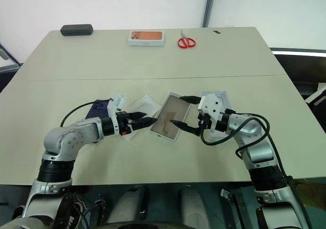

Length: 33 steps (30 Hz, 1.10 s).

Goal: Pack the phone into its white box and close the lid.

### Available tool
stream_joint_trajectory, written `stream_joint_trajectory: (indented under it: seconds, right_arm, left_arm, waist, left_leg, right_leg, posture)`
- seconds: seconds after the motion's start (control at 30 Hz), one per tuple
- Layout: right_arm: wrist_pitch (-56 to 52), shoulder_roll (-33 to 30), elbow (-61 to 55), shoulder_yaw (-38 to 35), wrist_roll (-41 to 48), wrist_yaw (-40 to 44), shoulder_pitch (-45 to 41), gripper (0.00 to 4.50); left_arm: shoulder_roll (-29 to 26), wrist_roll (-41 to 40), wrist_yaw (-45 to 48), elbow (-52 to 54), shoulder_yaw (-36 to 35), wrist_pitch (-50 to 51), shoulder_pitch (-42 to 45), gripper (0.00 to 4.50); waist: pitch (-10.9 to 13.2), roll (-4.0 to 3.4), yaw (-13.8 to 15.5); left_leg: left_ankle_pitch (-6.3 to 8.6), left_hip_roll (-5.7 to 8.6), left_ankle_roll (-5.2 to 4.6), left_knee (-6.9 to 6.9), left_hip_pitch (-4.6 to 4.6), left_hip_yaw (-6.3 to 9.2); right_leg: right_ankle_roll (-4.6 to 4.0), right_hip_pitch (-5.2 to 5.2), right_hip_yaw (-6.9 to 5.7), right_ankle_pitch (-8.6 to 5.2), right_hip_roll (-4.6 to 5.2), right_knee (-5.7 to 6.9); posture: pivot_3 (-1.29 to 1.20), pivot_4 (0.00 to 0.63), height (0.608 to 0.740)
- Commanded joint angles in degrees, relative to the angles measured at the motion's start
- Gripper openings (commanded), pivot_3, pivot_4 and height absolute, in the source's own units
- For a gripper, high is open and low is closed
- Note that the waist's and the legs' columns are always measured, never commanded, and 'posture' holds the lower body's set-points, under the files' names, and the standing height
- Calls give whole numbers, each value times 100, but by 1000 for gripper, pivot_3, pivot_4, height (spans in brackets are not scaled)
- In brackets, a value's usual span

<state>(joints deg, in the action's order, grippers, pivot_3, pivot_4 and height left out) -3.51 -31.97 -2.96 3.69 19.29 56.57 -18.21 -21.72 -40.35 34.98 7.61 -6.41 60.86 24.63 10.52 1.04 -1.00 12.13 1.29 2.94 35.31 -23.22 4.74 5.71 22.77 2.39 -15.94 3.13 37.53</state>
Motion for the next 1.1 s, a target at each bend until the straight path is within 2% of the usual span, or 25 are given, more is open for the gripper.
stream_joint_trajectory:
  seconds: [0.03, 0.17, 0.27, 0.3, 0.53, 0.9, 1.1]
  right_arm:
    - [72, 59, -170, -99, 66, -30, -27, 4500]
    - [75, 61, -179, -83, 60, -14, -42, 4500]
    - [99, 21, -297, -59, 60, 59, -150, 4500]
    - [16, -33, -370, -49, 99, 125, -200, 4500]
    - [-942, -420, -781, 246, 275, 605, -445, 4500]
    - [-796, -249, -762, 277, 90, 459, -510, 4500]
    - [-768, -246, -783, 233, 85, 387, -497, 4500]
  left_arm:
    - [-261, -195, 14, -77, -514, -60, 208, 4480]
    - [-750, 17, 263, -471, -634, -379, 288, 4480]
    - [-1160, 755, 595, -975, -269, -1413, 242, 4480]
    - [-1217, 779, 662, -1196, -247, -1410, 267, 4480]
    - [-1386, 538, 1528, -1700, 55, -931, 361, 4480]
    - [-1502, 609, 2176, -2046, 735, -123, 583, 4480]
    - [-1980, -4, 2735, -1308, 652, 744, 394, 4480]
  waist:
    - [0, 0, 0]
    - [0, 0, 1]
    - [0, 0, 2]
    - [0, 0, 4]
    - [0, 3, 19]
    - [0, 2, 4]
    - [2, 1, -22]
  left_leg:
    - [0, 0, 0, 0, 0, 0]
    - [0, 1, 0, -1, 0, -1]
    - [0, 2, 0, -2, 0, -2]
    - [0, 3, 1, -2, 0, -3]
    - [0, 3, 0, -1, -6, 5]
    - [0, 2, 0, -2, -5, 3]
    - [0, 1, 0, -6, -7, 4]
  right_leg:
    - [0, 0, 0, 0, 0, 0]
    - [0, 0, 1, 0, 0, 0]
    - [0, 1, 0, 0, 0, 0]
    - [-1, 2, 1, 0, 0, -1]
    - [-1, 2, -4, -1, 5, -5]
    - [-1, 3, -4, -1, 4, -4]
    - [0, 10, 1, -1, 4, -3]
  posture:
    - [0, 150, 740]
    - [0, 150, 740]
    - [0, 150, 740]
    - [0, 150, 740]
    - [0, 150, 740]
    - [0, 150, 740]
    - [0, 150, 740]
